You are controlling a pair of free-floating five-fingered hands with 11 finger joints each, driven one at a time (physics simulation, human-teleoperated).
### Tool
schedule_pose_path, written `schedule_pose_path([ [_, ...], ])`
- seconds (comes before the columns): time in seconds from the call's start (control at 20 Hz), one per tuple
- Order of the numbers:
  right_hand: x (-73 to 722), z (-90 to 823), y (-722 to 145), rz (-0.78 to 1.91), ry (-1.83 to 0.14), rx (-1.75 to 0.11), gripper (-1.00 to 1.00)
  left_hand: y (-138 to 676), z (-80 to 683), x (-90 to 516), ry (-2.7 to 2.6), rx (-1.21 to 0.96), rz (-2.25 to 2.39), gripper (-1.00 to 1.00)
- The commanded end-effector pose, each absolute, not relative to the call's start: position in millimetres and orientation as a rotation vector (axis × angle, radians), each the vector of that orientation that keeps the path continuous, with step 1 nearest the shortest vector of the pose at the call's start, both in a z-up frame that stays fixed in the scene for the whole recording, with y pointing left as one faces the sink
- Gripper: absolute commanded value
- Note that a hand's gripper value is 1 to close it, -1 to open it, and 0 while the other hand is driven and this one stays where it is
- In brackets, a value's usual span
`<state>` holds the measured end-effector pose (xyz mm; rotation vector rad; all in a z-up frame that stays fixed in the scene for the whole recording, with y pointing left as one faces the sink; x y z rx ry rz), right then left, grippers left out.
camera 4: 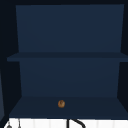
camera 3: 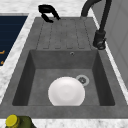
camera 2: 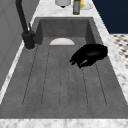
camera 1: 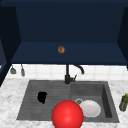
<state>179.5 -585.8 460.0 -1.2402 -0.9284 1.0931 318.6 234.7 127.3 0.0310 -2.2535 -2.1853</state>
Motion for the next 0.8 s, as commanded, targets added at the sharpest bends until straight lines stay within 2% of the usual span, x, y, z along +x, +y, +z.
schedule_pose_path([
  [0.0, 177.0, 469.0, -563.6, 1.094, -0.919, -1.210, -1.00, 234.7, 127.3, 318.6, -2.253, 0.031, -2.185, 0.00],
  [0.75, 157.6, 524.5, -476.5, 1.106, -0.899, -1.198, -1.00, 234.7, 127.3, 318.6, -2.253, 0.031, -2.185, 0.00],
])
